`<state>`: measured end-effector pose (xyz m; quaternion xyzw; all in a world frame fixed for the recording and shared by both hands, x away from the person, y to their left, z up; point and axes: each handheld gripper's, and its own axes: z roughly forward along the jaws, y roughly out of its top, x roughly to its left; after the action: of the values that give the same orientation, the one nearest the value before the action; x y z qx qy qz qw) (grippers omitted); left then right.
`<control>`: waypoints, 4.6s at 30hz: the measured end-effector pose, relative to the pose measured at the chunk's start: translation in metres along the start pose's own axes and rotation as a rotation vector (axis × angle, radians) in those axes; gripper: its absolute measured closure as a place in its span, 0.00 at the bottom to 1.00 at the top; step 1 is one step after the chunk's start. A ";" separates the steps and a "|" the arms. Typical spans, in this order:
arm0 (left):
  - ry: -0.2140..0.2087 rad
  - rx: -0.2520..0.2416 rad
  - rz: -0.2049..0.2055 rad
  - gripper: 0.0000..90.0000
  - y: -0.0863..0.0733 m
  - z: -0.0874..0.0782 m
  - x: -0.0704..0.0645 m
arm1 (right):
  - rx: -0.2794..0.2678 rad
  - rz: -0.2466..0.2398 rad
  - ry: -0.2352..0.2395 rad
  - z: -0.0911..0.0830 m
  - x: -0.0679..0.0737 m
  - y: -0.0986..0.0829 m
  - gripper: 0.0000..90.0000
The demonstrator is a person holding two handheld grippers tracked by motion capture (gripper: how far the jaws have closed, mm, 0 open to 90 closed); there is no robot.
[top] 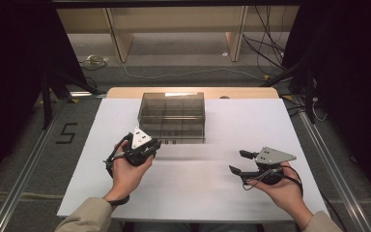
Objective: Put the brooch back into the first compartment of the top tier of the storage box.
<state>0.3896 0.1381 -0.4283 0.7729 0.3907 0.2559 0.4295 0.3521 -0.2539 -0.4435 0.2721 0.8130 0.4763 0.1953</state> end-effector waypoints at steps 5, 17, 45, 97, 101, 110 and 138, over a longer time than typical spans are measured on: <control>0.002 -0.001 -0.005 0.88 0.001 0.000 0.002 | 0.000 0.001 0.001 0.000 0.000 0.000 0.37; 0.015 -0.005 -0.006 0.88 0.003 -0.001 0.006 | 0.000 0.001 0.000 0.000 0.000 0.000 0.37; 0.056 -0.001 -0.006 0.88 0.012 0.005 0.016 | 0.001 -0.001 -0.004 0.001 0.000 0.000 0.37; 0.119 0.045 -0.038 0.88 0.014 0.020 0.040 | 0.000 -0.003 -0.003 0.001 0.001 0.000 0.37; 0.121 0.049 -0.039 0.88 0.014 0.022 0.041 | 0.001 -0.004 -0.004 0.001 0.001 0.000 0.37; 0.124 0.062 -0.045 0.88 0.014 0.027 0.044 | 0.000 -0.004 -0.003 0.001 0.000 0.000 0.37; 0.116 0.098 -0.037 0.88 0.014 0.036 0.044 | -0.002 -0.001 -0.002 0.001 0.001 0.000 0.37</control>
<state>0.4465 0.1532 -0.4321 0.7695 0.4413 0.2729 0.3723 0.3521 -0.2530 -0.4438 0.2723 0.8125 0.4766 0.1965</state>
